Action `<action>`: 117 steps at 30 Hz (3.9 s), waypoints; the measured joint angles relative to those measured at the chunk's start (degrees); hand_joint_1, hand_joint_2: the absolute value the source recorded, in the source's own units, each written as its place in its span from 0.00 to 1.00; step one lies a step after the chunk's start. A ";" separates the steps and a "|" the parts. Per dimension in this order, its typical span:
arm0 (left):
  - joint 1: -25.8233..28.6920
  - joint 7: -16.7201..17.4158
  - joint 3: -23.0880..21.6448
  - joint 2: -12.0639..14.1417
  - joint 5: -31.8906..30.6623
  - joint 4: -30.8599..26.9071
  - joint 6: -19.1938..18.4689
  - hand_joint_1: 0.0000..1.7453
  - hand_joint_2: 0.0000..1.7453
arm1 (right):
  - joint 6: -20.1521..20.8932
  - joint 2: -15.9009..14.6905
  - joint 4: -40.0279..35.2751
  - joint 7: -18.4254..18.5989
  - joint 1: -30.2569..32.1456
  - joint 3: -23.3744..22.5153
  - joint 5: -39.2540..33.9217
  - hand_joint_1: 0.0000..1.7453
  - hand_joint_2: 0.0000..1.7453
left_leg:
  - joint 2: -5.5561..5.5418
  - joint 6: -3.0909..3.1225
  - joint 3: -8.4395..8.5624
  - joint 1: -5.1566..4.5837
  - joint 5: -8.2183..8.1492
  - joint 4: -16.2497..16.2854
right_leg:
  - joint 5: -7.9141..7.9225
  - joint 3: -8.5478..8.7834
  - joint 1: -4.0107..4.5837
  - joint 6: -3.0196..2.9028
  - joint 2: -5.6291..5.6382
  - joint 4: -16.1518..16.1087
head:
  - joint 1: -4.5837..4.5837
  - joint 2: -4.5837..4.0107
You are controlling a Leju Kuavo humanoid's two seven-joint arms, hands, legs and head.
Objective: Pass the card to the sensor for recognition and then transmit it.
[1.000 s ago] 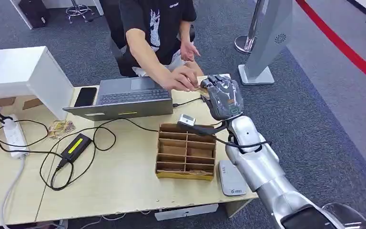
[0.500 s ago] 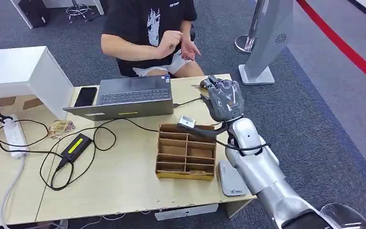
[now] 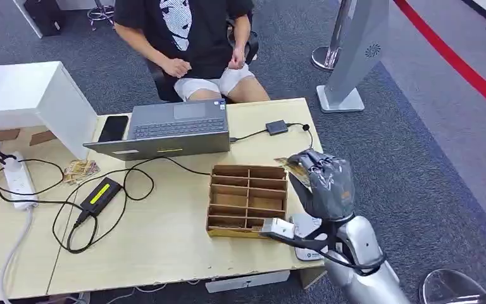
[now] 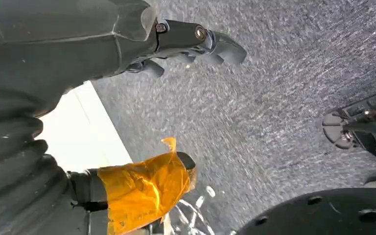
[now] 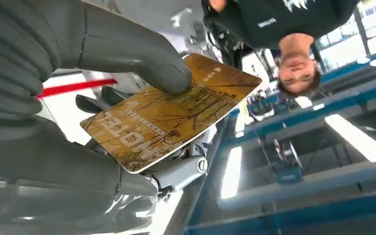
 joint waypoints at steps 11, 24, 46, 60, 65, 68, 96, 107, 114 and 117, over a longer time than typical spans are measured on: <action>0.02 0.11 2.73 -0.50 1.29 0.00 0.24 0.00 1.00 | 9.10 -5.64 -1.49 0.11 8.49 -2.73 0.26 1.00 1.00 | 0.00 0.01 0.00 0.00 -0.01 0.00 | 0.00 0.01 0.00 0.00 0.00 0.00 | -0.02 0.02; 0.00 0.11 3.78 -0.79 1.27 0.00 0.63 0.00 1.00 | 15.26 -8.33 1.24 3.10 9.62 -3.06 2.75 1.00 1.00 | 0.00 0.01 -0.02 0.00 -0.01 0.00 | 0.00 0.02 -0.01 0.00 0.01 0.00 | -0.02 0.02; -0.05 0.11 5.05 -0.79 0.70 0.00 0.63 0.00 1.00 | 21.47 -11.19 9.27 4.09 7.16 0.39 0.94 1.00 1.00 | 0.00 0.01 -0.02 0.00 -0.01 0.00 | 0.00 0.02 -0.01 0.00 0.00 0.01 | -0.02 0.00; -0.12 0.15 5.68 -0.79 0.42 0.00 0.63 0.00 1.00 | 21.88 -11.19 14.35 3.54 3.71 4.24 -0.90 1.00 1.00 | 0.02 0.01 0.01 0.00 -0.01 0.00 | 0.00 0.02 -0.01 0.00 0.02 0.00 | -0.02 0.00; -0.11 0.17 5.68 -0.79 0.42 0.00 0.63 0.00 1.00 | 21.91 -11.19 14.55 3.54 3.53 4.35 -0.99 1.00 1.00 | 0.02 0.01 0.02 0.00 -0.01 0.00 | 0.00 0.04 -0.01 0.00 0.02 0.00 | -0.02 0.00; -0.11 0.17 5.68 -0.79 0.39 0.00 0.61 0.00 1.00 | 21.84 -11.19 14.68 3.54 3.47 4.37 -0.99 1.00 1.00 | 0.02 0.01 0.04 0.00 -0.01 0.00 | 0.01 0.06 -0.01 0.00 0.02 0.00 | -0.02 0.00; -0.16 0.52 6.56 -0.79 -1.18 0.00 0.48 0.00 1.00 | 20.81 -13.23 -0.55 3.84 -4.71 4.43 -0.88 1.00 1.00 | 0.01 0.01 -0.03 -0.02 0.00 0.00 | 0.01 0.03 -0.02 0.00 0.01 0.02 | -0.02 0.00; -1.14 -0.17 5.31 -0.24 -4.46 0.00 -1.25 0.00 1.00 | 36.34 -5.59 12.73 7.53 -29.46 10.48 -0.79 1.00 1.00 | 0.16 -0.11 -0.03 0.04 0.23 -0.02 | 0.15 -0.02 0.02 -0.15 0.16 0.14 | 0.04 0.02; -1.91 -0.68 2.62 0.39 -4.57 0.00 -2.38 0.00 1.00 | 38.97 5.03 39.50 10.88 -47.73 18.47 0.34 1.00 1.00 | -0.16 -0.26 -0.11 0.14 0.40 0.00 | 0.17 -0.11 0.10 -0.20 -0.10 0.28 | -0.02 0.00; -1.91 -0.70 1.70 0.52 -4.57 0.00 -2.43 0.00 1.00 | 37.49 8.33 47.65 11.96 -52.29 19.01 -1.38 1.00 1.00 | -0.18 -0.26 -0.17 0.15 0.40 0.00 | 0.16 -0.16 0.11 -0.20 -0.11 0.26 | -0.02 0.00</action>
